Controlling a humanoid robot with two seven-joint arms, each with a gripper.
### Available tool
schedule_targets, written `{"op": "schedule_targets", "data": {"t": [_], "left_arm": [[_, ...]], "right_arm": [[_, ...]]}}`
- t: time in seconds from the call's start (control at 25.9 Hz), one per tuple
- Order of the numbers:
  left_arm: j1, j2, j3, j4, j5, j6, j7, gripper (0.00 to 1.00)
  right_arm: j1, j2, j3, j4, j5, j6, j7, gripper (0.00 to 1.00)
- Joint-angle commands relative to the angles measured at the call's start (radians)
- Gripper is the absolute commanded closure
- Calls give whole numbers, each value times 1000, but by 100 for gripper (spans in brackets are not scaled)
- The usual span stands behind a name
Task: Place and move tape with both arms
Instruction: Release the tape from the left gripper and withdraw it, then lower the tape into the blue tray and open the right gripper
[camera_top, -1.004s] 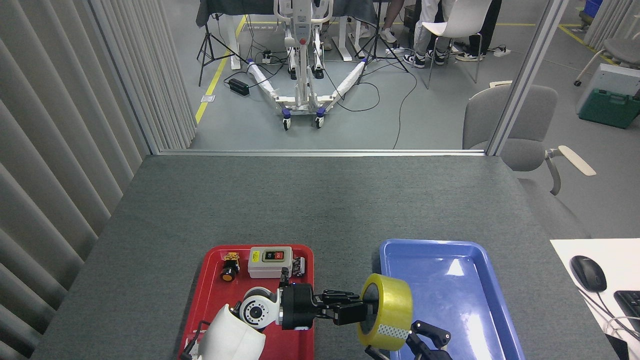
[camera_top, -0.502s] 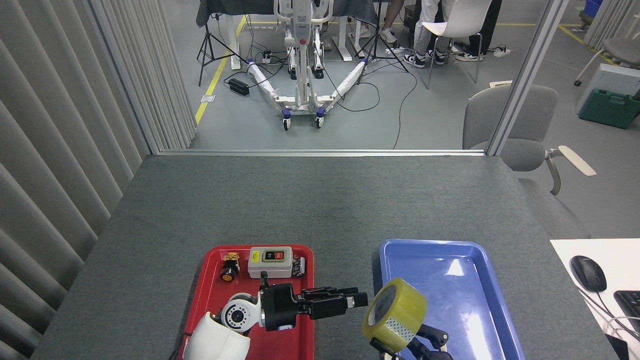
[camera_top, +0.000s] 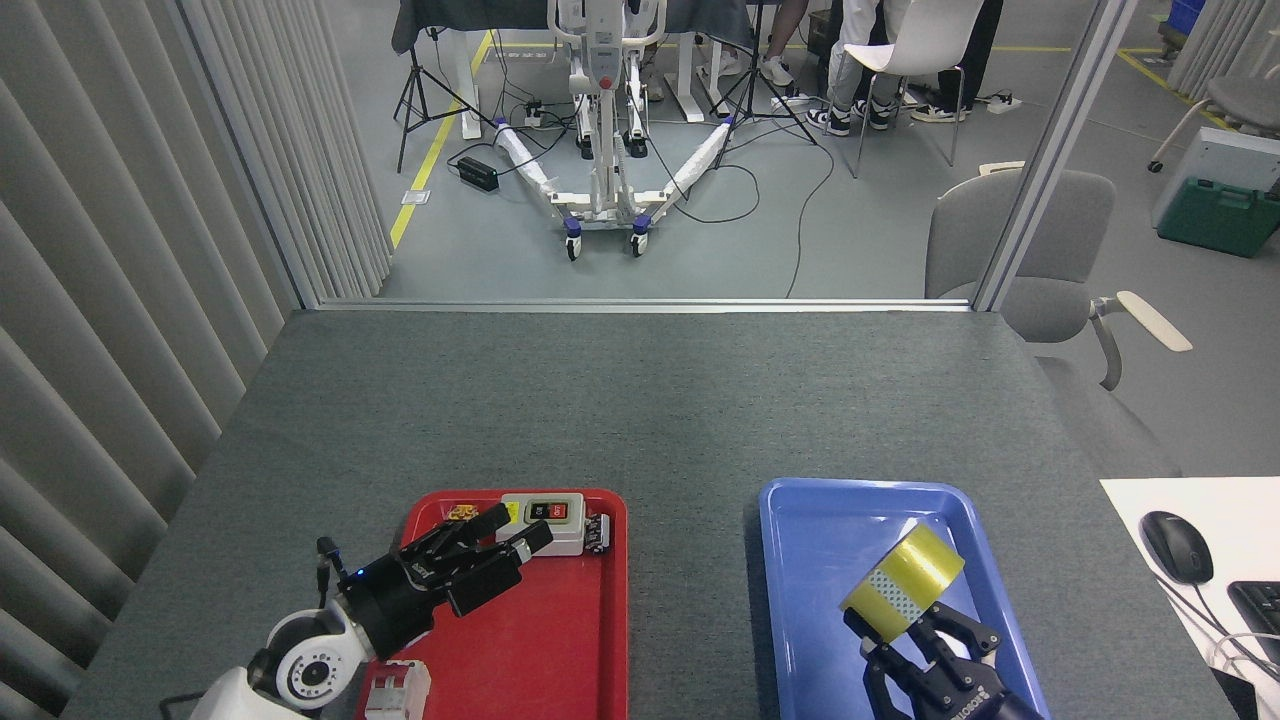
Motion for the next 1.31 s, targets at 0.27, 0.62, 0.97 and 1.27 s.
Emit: {"op": "schedule_targets", "data": {"t": [0.27, 0.62, 0.97, 1.27], "left_arm": [[191, 7, -185, -253, -661, 529, 450, 0], [188, 50, -142, -259, -725, 530, 464, 0], [185, 78, -142, -213, -829, 619, 537, 0], [210, 9, -145, -190, -923, 758, 571, 0]], "right_arm": [[-156, 10, -35, 4, -71, 103, 733, 100], [-214, 73, 22, 4, -182, 350, 1092, 100], [-271, 83, 134, 20, -182, 592, 1115, 76], [-259, 79, 134, 20, -174, 591, 1107, 1]]}}
